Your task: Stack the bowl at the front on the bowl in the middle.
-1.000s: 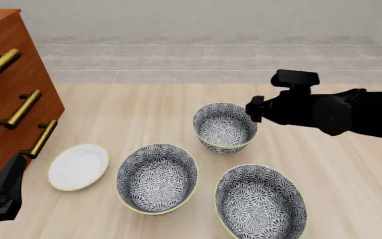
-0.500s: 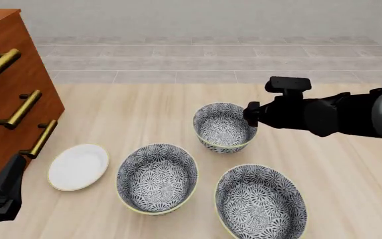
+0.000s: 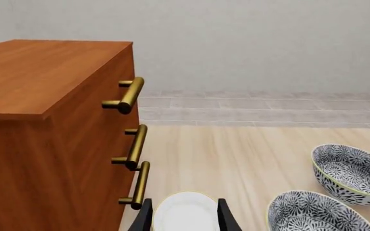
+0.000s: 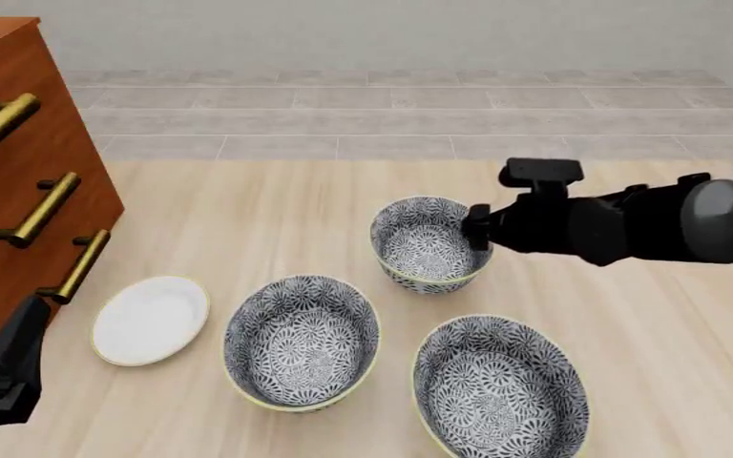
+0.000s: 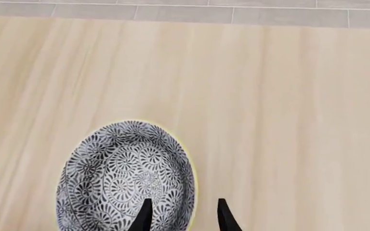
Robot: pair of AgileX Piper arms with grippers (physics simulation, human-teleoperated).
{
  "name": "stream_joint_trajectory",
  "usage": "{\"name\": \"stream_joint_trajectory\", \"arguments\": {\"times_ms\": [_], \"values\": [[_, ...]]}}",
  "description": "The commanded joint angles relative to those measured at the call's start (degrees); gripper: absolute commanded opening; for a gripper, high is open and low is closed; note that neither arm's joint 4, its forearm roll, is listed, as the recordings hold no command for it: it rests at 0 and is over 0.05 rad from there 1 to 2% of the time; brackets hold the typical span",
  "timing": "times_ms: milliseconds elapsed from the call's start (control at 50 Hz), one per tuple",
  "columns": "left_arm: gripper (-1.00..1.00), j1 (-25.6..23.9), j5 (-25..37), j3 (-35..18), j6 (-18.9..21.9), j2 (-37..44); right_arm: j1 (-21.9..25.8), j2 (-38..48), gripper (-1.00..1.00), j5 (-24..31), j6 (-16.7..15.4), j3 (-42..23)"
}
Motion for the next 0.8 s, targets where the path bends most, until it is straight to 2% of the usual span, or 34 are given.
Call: {"name": "stream_joint_trajectory", "arguments": {"times_ms": [20,800], "values": [[1.0,0.03,0.15,0.0,0.01,-0.17,0.28,1.76,1.0,-0.8,-0.34,-0.29],[1.0,0.14,-0.62,-0.01,-0.09,0.51,-1.1,7.23,1.0,-5.62,-4.86,1.21]]}}
